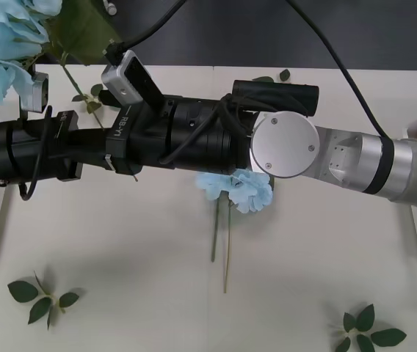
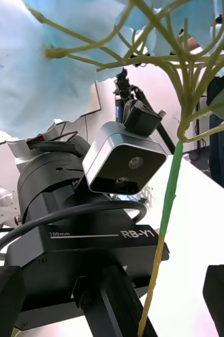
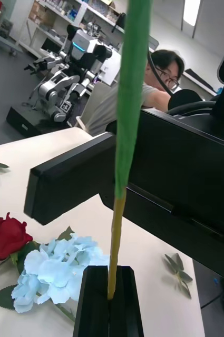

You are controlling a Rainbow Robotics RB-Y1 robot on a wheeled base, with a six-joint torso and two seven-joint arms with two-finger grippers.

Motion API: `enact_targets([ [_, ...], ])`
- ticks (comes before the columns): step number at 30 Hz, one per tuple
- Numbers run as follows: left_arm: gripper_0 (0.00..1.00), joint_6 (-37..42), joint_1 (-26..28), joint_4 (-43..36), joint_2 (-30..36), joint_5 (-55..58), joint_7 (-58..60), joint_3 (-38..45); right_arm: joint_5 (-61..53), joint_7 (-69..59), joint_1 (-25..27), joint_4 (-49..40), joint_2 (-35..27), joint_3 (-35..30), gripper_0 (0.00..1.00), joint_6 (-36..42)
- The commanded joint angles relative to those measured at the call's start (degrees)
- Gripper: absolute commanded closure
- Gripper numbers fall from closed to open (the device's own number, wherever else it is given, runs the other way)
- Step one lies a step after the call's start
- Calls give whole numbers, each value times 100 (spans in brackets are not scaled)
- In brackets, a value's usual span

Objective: Put the red flowers into the right box and the blue flowers into the left box

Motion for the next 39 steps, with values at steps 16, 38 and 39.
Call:
enact_targets([
  [16,100,-1279,2163,-1994,891,274,1652,804,-702,144,-5,-596,-570,-210,1,-15],
  [38,100,-1727,3560,-2153,1541,-1756,4403,2501,-1309,-937,48,-68,-2117,-1713,1,3782],
  [39,100,-1727,3560,-2153,1541,-1915,4508,2527,-1212,-1077,48,-24,-2117,-1784,0,3975],
])
